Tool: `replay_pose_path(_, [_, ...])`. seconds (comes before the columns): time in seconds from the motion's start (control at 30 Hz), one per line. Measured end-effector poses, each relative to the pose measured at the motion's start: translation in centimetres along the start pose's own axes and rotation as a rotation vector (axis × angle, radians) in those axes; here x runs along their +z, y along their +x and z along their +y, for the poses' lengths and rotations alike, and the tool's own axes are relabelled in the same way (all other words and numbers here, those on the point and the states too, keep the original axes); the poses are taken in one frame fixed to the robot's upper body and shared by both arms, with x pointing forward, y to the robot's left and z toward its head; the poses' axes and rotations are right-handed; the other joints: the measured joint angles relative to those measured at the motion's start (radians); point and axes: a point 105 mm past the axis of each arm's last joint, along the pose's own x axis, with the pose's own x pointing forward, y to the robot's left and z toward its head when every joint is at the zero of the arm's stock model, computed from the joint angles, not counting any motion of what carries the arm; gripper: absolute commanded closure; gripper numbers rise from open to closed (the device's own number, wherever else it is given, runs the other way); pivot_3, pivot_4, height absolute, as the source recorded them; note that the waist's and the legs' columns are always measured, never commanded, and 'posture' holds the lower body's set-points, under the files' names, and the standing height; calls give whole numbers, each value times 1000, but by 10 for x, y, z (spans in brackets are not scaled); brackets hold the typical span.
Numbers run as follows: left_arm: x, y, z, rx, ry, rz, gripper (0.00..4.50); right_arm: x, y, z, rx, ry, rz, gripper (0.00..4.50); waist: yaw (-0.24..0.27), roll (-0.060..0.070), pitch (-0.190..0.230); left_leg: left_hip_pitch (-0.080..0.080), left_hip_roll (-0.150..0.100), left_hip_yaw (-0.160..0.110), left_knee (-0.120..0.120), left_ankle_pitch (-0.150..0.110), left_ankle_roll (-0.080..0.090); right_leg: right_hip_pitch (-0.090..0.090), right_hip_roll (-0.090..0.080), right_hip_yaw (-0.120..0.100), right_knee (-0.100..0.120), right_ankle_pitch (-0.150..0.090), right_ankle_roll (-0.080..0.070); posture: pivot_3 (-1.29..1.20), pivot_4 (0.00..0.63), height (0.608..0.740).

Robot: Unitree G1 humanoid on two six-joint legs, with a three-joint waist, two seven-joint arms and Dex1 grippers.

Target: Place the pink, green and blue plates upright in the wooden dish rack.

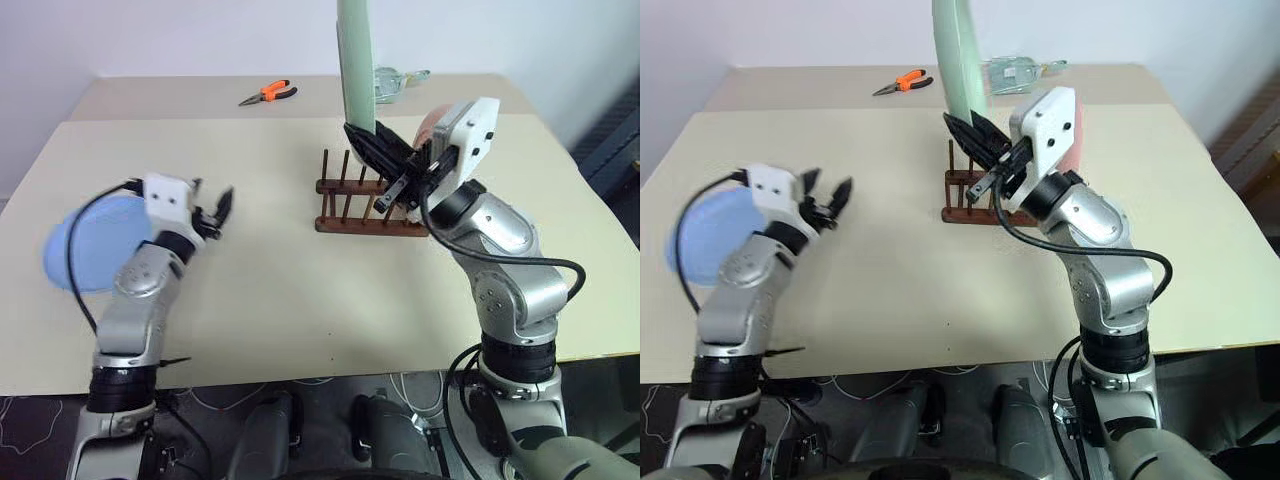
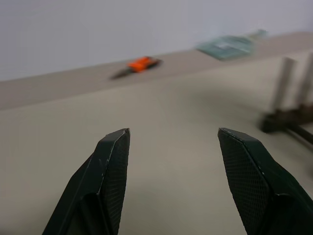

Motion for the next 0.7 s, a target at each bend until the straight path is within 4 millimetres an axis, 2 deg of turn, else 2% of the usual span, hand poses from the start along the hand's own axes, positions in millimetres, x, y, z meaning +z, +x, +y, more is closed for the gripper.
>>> replay_pose_path(0.1, [-12,-7,-41,-192,-17,21,1594,-8,-3,-7,-67,99,31,4500,-7,2,-1,0,0,2,-1,0,0,-2,-1,0,1,0,0,0,150,740])
replay_pose_path(0.17, [-15,-12,-57,-270,-49,25,1594,-12,-6,-12,-101,127,43,4500,-15,2,0,0,0,2,-1,0,0,-2,-1,0,1,0,0,0,150,740])
replay_pose_path(0.27, [-8,-15,-74,-360,-82,0,1594,-18,-10,-23,-164,163,55,4500,-17,3,0,0,0,2,-1,0,1,-2,-1,0,1,0,0,0,150,740])
replay_pose_path(0.4, [-5,-18,-80,-402,-88,-7,1594,-29,-14,-36,-227,253,79,4500,-17,3,-1,0,0,2,-1,2,4,-2,-1,0,1,0,0,0,150,740])
replay_pose_path(0.6, [-7,-20,-84,-421,-100,8,1594,-48,-19,-41,-225,325,170,4500,-16,3,-1,0,0,2,-1,2,5,-2,0,0,1,0,0,0,150,740])
replay_pose_path(0.7, [-8,-20,-88,-434,-103,10,1553,-55,-20,-44,-232,340,198,3382,-16,3,-1,0,0,2,-1,2,5,-2,0,0,1,0,0,0,150,740])
